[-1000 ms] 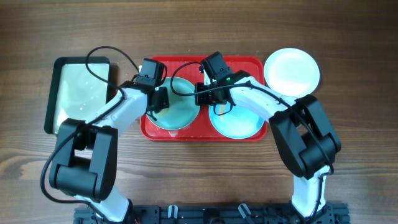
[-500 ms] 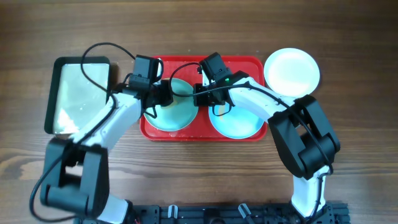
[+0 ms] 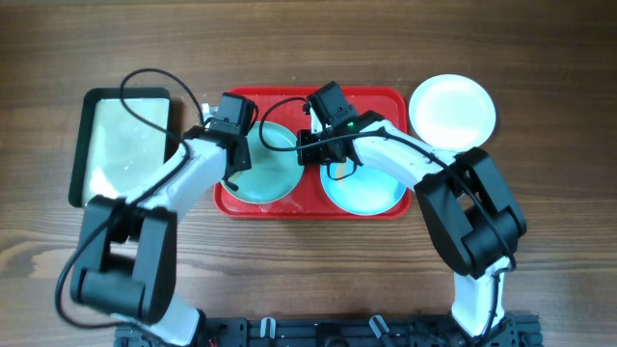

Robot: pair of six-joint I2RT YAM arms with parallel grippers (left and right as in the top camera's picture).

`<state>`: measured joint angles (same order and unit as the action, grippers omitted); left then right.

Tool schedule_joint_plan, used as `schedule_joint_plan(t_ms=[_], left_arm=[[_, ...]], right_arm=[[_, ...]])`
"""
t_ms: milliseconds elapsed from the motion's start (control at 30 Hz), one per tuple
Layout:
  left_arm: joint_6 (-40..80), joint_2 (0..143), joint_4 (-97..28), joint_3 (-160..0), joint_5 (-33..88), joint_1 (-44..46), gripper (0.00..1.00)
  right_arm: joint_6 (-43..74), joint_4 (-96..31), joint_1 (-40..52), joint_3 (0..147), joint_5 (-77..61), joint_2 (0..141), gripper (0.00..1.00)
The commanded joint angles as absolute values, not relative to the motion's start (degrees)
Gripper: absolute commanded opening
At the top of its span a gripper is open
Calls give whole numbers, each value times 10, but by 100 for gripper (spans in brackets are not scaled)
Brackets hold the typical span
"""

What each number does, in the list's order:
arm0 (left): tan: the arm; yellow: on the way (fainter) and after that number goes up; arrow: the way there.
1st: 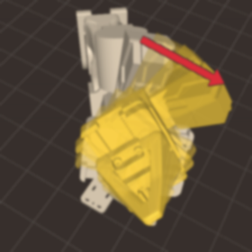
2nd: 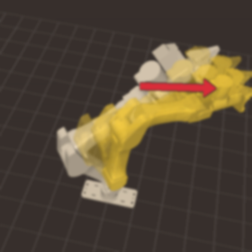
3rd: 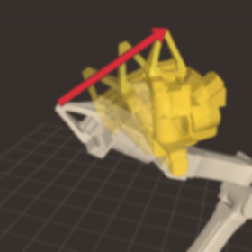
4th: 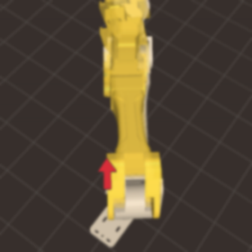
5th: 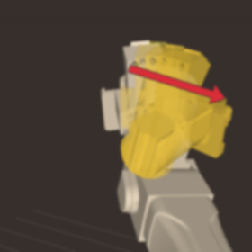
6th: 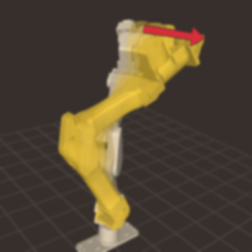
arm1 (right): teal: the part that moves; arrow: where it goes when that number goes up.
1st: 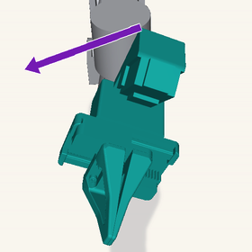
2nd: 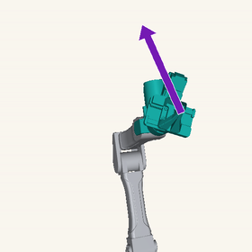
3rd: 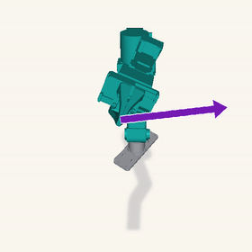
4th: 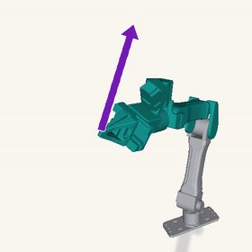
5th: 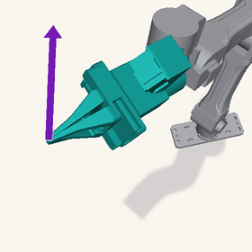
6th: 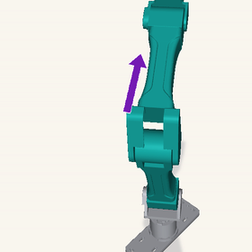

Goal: Clean dirty plates on tray and stack at the side
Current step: 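Scrub the light-blue plate with the sponge in the left gripper, then lift the light-blue plate with the right gripper and stack it on the white plate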

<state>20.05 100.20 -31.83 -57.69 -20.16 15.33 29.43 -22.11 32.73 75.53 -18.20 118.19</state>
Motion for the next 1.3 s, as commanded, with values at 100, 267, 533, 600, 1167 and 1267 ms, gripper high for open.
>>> schedule_joint_plan(t_ms=[100,267,533,600,1167,1267], left_arm=[[293,795,-353,-569,-246,124,4],[286,691,-390,-569,-1,14,4],[255,710,-436,-568,36,-68,4],[255,710,-436,-565,36,-68,4],[255,710,-449,-565,32,-68,4],[255,710,-448,-565,32,-68,4]], right_arm=[[225,-213,321,759,-149,1149,4],[68,-216,350,759,24,1037,4],[-439,-34,501,759,459,956,4],[-519,15,518,759,504,956,4],[-362,-178,493,757,336,973,4],[-160,-161,427,757,373,954,4]])
